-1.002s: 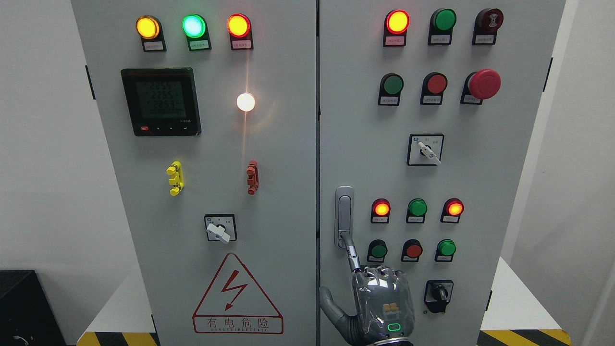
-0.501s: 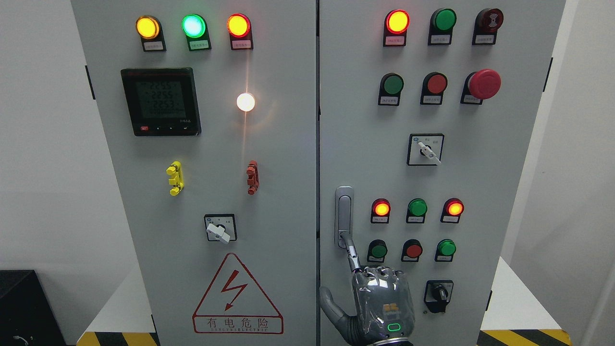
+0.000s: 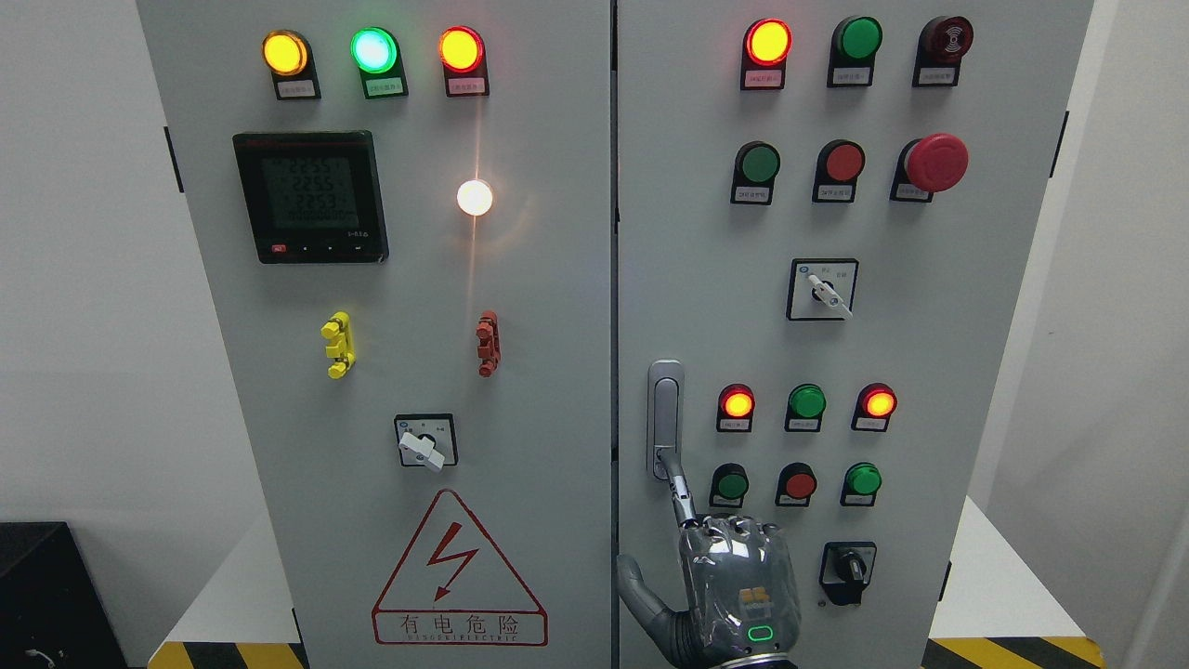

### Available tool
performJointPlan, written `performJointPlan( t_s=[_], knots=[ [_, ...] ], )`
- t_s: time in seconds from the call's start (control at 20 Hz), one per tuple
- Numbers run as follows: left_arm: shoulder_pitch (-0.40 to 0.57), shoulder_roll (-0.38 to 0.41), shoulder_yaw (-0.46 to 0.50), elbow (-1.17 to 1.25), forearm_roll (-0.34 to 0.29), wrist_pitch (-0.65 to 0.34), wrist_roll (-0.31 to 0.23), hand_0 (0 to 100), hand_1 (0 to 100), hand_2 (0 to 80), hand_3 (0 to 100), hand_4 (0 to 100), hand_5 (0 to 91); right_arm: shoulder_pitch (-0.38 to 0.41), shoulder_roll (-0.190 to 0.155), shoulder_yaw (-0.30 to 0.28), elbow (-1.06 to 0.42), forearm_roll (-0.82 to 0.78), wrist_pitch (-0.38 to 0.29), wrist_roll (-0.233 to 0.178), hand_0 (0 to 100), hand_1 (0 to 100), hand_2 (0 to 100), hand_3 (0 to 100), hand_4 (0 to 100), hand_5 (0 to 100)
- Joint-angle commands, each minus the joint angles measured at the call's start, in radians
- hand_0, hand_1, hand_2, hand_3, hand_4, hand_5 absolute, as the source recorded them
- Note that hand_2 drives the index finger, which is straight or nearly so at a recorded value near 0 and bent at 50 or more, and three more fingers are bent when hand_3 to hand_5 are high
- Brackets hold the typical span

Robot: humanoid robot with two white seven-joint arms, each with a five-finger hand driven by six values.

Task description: Release door handle

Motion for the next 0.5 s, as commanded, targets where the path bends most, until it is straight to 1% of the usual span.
performJointPlan(
  t_s=[0.0, 0.45],
  knots=[
    [-0.026, 0.000, 0.000, 0.029, 0.000, 0.000, 0.001, 12, 56, 0.0, 0, 0, 0.0, 0.001, 0.001, 0.006, 0.039, 0.000, -0.002, 0.001, 34, 24, 5, 100, 100, 100],
    [-0.026, 0.000, 0.000, 0.029, 0.001, 0.000, 0.001, 12, 56, 0.0, 0, 0, 0.0, 0.004, 0.001, -0.005, 0.050, 0.000, -0.002, 0.001, 34, 24, 5, 100, 100, 100]
  ],
)
